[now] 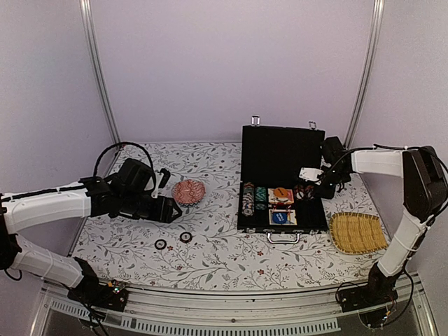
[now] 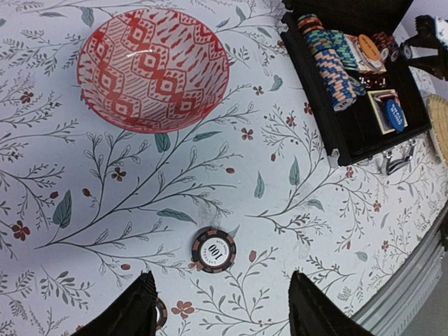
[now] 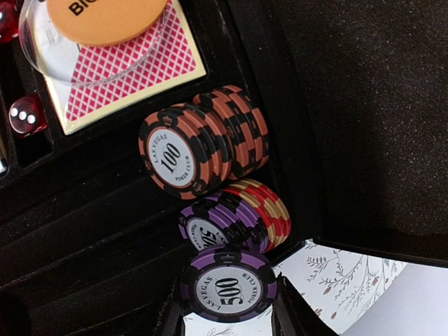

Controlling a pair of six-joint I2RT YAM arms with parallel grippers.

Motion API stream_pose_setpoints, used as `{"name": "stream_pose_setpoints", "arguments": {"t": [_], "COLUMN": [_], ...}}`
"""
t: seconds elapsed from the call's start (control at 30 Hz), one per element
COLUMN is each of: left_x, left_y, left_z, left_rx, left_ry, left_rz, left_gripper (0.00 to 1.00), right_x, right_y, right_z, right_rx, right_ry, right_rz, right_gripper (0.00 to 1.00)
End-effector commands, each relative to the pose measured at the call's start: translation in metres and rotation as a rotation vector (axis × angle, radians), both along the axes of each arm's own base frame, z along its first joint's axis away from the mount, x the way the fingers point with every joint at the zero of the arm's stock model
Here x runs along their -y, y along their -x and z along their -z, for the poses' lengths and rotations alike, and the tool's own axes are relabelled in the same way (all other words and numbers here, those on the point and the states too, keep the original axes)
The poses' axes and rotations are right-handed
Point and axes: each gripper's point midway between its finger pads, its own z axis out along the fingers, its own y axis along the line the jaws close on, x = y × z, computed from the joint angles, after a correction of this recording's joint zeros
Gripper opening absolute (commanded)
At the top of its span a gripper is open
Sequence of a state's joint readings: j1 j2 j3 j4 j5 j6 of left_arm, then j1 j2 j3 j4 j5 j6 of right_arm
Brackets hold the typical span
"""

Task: Pack up texas hold em set

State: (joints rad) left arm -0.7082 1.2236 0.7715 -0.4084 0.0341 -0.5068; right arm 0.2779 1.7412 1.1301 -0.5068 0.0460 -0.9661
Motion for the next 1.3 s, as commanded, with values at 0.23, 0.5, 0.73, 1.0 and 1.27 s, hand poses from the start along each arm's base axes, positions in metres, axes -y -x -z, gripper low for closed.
{"name": "stream_pose_setpoints", "arguments": {"t": [0.23, 0.5, 0.73, 1.0, 1.27], "left_x": [0.001, 0.002, 0.004, -0.015, -0.028], "left_y": [-0.005, -0.004, -0.003, 0.009, 0.033], "left_z": [-0.008, -0.004, -0.006, -0.004, 0.021], "left_rx": [0.003, -0.004, -0.006, -0.068, -0.226], "left_ry": [0.016, 0.019, 0.027, -0.083, -0.225], "left_rz": [-0.006, -0.002, 0.006, -0.002, 0.081], "left_gripper": [0.65, 0.65, 0.65, 0.62, 0.62], "right_x": [-0.008, -0.006, -0.009, -0.037, -0.080], "right_y": [0.000, -0.002, 0.006, 0.040, 0.098], "right_z": [0.020, 0.013, -0.005, -0.068, -0.106], "right_rx": [-0.011, 0.017, 0.036, 0.003, -0.092], "right_ry": [0.024, 0.035, 0.024, -0.224, -0.586], "right_rz": [-0.013, -0.007, -0.013, -0.014, -0.089], "right_gripper": [0.48, 0.52, 0.52, 0.59, 0.60]}}
